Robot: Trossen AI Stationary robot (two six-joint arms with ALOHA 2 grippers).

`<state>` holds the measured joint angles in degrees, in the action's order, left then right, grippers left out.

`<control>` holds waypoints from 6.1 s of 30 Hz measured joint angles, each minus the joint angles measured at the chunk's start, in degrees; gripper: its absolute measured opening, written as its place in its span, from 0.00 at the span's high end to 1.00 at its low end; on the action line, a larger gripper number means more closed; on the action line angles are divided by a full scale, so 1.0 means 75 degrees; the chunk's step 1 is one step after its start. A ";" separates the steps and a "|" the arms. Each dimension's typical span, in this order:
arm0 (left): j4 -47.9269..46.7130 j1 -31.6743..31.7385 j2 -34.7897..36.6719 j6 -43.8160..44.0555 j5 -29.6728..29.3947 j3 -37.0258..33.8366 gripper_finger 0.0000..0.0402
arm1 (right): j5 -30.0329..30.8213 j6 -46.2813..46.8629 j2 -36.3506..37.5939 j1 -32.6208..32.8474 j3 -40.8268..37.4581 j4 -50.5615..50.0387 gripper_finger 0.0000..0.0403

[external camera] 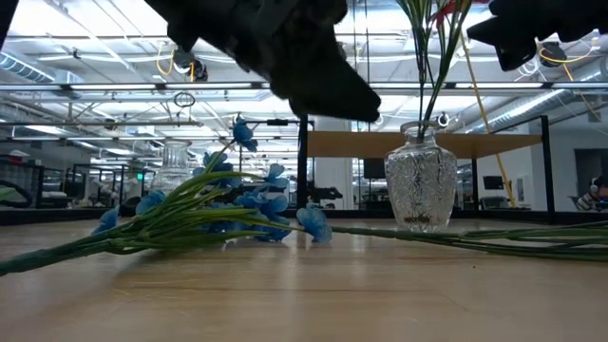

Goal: Pick and place flowers into a vace then onto a shelf
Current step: Put the pink flowers into the right transparent vase

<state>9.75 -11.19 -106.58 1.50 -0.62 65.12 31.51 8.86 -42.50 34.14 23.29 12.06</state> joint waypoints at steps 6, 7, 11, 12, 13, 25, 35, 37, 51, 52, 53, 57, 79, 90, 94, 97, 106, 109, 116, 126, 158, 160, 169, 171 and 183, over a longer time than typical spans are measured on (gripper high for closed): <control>-0.0455 -0.0024 -0.0629 -0.0203 0.0257 0.0607 0.57 | -0.0007 -0.0161 0.0062 -0.0008 0.0000 0.0069 0.58; -0.0692 -0.0024 -0.0743 -0.0215 0.0348 0.0765 0.56 | -0.0006 -0.0135 0.0073 -0.0008 0.0000 0.0094 0.58; -0.1600 -0.0048 -0.1347 -0.0372 0.0477 0.1495 0.51 | -0.0009 -0.0082 0.0126 -0.0008 0.0000 0.0087 0.58; -0.1862 -0.0062 -0.1479 -0.0456 0.0456 0.1699 0.50 | -0.0009 -0.0081 0.0134 -0.0008 0.0000 0.0073 0.58; -0.2051 -0.0072 -0.1601 -0.0522 0.0416 0.1873 0.50 | -0.0012 -0.0078 0.0134 -0.0008 0.0000 0.0052 0.58; -0.2680 -0.0131 -0.2199 -0.1008 0.0206 0.2277 0.48 | -0.0032 0.0353 0.0105 0.0004 0.0000 -0.0169 0.58; -0.2444 -0.0191 -0.2679 -0.0787 0.0044 0.2312 0.50 | -0.0023 0.0341 0.0105 0.0004 0.0000 -0.0155 0.58; -0.2323 -0.0190 -0.2688 -0.0724 0.0119 0.2301 0.56 | -0.0020 0.0332 0.0105 0.0004 0.0000 -0.0156 0.58; -0.1821 -0.0112 -0.2595 -0.0327 0.0262 0.2257 0.93 | -0.0015 0.0326 0.0105 0.0004 -0.0006 -0.0156 0.58; -0.1875 -0.0128 -0.2556 -0.0342 0.0276 0.2254 0.95 | -0.0015 0.0326 0.0105 0.0004 -0.0006 -0.0157 0.58; -0.1921 -0.0163 -0.2516 -0.0347 0.0279 0.2252 0.96 | -0.0015 0.0326 0.0108 0.0004 -0.0006 -0.0155 0.58; -0.2448 -0.0376 -0.2121 -0.0356 0.0117 0.2248 0.96 | -0.0013 0.0260 0.0111 0.0007 -0.0009 -0.0045 0.58; -0.2450 -0.2144 0.1584 -0.0730 -0.3303 0.0800 0.96 | -0.0032 0.0045 0.0111 0.0011 -0.0012 0.0349 0.58; 0.4755 -0.2262 0.3400 -0.1803 -0.2858 -0.2633 0.96 | -0.1218 -0.0274 -0.0092 0.0013 -0.0009 0.1497 0.58; 0.5875 -0.1859 0.3349 -0.1426 -0.1990 -0.3073 0.96 | -0.1629 -0.0282 -0.0672 0.0010 -0.0011 0.2554 0.58; 0.6174 -0.1607 0.3178 -0.1029 -0.1731 -0.3018 0.96 | -0.2200 -0.0501 -0.1333 0.0026 -0.0006 0.3692 0.58; 0.7068 -0.1608 0.2483 -0.0824 -0.1195 -0.2814 0.96 | -0.2433 -0.0881 -0.2975 0.0069 0.0473 0.5336 0.58; 0.7230 -0.1589 0.2252 -0.0728 -0.1070 -0.2723 0.96 | -0.2415 -0.1177 -0.3511 0.0192 0.0923 0.5325 0.58; 0.7232 -0.1589 0.1654 -0.0580 -0.0813 -0.2138 0.96 | -0.1577 -0.1763 -0.4395 0.0288 0.1764 0.5293 0.58; 0.7034 -0.1452 0.0841 -0.0302 -0.0217 -0.1304 0.96 | -0.1603 -0.1910 -0.4625 0.0176 0.1891 0.5795 0.58; 0.5803 -0.1152 0.0101 0.0230 0.0688 -0.0148 0.96 | -0.2040 -0.1470 -0.5156 -0.0018 0.2052 0.6389 0.58; 0.5787 -0.1152 0.0101 0.0267 0.0688 -0.0148 0.96 | -0.2040 -0.1482 -0.5316 -0.0051 0.2195 0.6370 0.58; 0.5724 -0.1190 0.0104 0.0262 0.0805 -0.0148 0.96 | -0.2180 -0.1606 -0.5610 -0.0057 0.2463 0.6424 0.59; 0.5724 -0.1190 0.0104 0.0238 0.0808 -0.0148 0.96 | -0.2192 -0.1605 -0.5610 -0.0057 0.2465 0.6460 0.62; 0.5523 -0.1108 0.0127 0.0571 0.0939 -0.0151 0.89 | -0.2215 -0.1661 -0.5598 -0.0051 0.2465 0.6387 0.98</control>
<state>51.18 -19.51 -105.63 5.78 6.42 63.99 14.90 -3.60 -84.49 33.76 41.78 59.96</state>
